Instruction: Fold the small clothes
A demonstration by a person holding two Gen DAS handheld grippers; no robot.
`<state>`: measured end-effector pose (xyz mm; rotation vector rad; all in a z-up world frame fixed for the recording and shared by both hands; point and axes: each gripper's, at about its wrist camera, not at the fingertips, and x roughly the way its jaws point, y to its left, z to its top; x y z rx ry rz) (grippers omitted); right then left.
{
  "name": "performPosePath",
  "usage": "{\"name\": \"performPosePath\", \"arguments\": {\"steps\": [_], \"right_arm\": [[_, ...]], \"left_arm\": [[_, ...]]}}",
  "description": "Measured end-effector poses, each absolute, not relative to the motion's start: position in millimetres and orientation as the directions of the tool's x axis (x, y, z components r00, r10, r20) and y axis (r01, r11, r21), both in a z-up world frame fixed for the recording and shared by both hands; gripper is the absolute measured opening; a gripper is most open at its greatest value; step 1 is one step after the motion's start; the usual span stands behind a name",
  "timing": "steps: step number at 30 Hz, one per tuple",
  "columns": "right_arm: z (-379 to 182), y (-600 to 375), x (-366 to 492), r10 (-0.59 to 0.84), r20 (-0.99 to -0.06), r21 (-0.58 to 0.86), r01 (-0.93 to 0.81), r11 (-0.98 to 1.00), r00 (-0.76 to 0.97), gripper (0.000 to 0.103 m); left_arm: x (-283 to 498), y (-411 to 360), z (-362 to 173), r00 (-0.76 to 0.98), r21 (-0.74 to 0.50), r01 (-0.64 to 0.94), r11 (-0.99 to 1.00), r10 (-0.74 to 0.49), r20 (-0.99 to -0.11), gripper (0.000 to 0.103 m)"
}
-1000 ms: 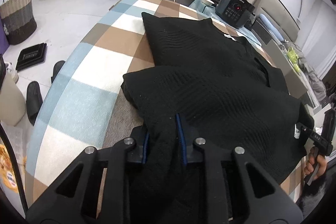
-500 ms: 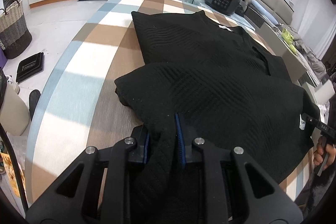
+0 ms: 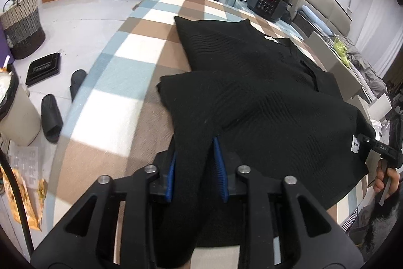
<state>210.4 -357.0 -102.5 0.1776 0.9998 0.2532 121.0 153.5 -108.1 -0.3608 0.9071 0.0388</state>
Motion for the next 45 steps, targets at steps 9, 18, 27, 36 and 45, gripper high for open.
{"name": "performPosePath", "arguments": {"steps": [9, 18, 27, 36, 45], "right_arm": [[-92.1, -374.3, 179.0, 0.332, -0.773, 0.311, -0.133, 0.941, 0.541, 0.045], [-84.6, -362.7, 171.9, 0.286, -0.754, 0.23, -0.17, 0.958, 0.591, 0.004], [-45.7, -369.5, 194.7, 0.291, -0.649, 0.289, -0.126, 0.949, 0.703, 0.004], [-72.2, -369.4, 265.4, 0.263, -0.699, 0.35, -0.002, 0.937, 0.665, 0.008], [-98.8, -394.4, 242.2, 0.35, -0.728, 0.415, -0.028, 0.91, 0.589, 0.055]], "left_arm": [[83.8, 159.4, -98.1, 0.647, -0.313, -0.196, 0.929, -0.117, -0.753, 0.027], [83.9, 162.5, -89.5, 0.696, -0.345, -0.222, 0.912, -0.1, -0.711, 0.003], [103.3, 175.5, -48.2, 0.778, -0.363, -0.231, 0.903, -0.052, -0.626, 0.003], [176.5, 200.6, -66.7, 0.739, -0.433, -0.299, 0.85, -0.08, -0.669, 0.004], [167.1, 193.0, -109.7, 0.638, -0.408, -0.345, 0.845, -0.108, -0.763, 0.057]]}}
